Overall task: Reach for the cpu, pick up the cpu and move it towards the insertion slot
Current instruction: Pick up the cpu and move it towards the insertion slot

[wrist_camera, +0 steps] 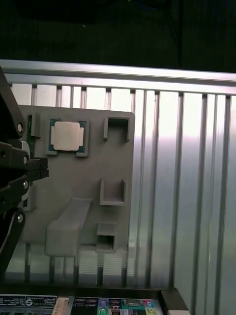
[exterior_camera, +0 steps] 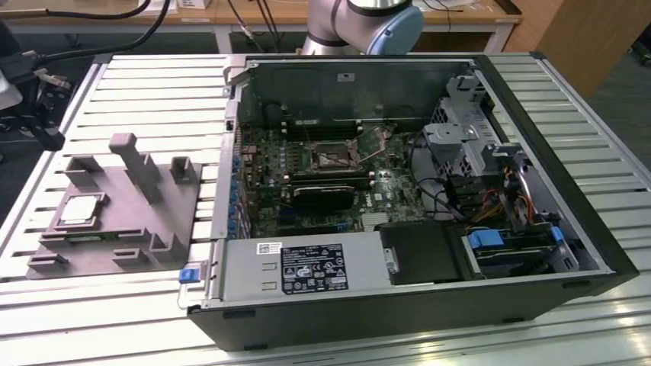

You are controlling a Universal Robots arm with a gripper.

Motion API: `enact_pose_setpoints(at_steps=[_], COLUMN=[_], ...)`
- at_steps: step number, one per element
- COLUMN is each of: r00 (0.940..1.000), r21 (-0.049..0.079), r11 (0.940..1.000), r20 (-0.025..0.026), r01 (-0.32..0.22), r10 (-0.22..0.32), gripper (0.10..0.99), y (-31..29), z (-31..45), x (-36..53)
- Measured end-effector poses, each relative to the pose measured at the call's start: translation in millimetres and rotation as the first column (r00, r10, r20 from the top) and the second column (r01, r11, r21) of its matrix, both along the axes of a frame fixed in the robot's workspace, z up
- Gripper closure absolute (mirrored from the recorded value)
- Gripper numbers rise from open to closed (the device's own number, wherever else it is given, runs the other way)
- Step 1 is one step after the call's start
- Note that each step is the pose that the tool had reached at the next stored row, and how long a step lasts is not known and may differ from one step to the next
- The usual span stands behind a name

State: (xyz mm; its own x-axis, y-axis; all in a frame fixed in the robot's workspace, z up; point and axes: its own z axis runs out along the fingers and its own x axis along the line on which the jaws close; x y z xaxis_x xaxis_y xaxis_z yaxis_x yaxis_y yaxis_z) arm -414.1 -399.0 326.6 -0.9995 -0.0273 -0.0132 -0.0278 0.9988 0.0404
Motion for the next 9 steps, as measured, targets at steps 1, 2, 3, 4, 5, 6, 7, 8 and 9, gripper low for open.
enact_pose_setpoints(at_steps=[1, 2, 3, 4, 5, 6, 7, 8, 9], r00=[1.0, 1.0, 1.0, 1.0, 1.0, 1.0, 1.0, 1.0, 1.0], r21=[0.0, 0.0, 0.0, 0.0, 0.0, 0.0, 0.0, 0.0, 0.0], r11=[1.0, 1.0, 1.0, 1.0, 1.0, 1.0, 1.0, 1.0, 1.0], r20=[-0.0001, -0.0001, -0.0002, -0.0001, -0.0001, -0.0001, -0.0001, -0.0001, -0.0002], r01=[0.0, 0.0, 0.0, 0.0, 0.0, 0.0, 0.0, 0.0, 0.0], r10=[0.0, 0.0, 0.0, 0.0, 0.0, 0.0, 0.0, 0.0, 0.0], gripper=[0.98, 0.98, 0.98, 0.98, 0.98, 0.98, 0.98, 0.98, 0.98], y=[-0.2, -0.4, -0.5, -0.8, -1.0, -1.1, -1.3, -1.4, -1.5], z=[-1.8, -3.7, -5.3, -7.3, -9.1, -10.9, -12.7, -14.5, -16.3], x=[-0.7, -1.1, -1.5, -1.8, -2.1, -2.4, -2.7, -3.0, -3.3])
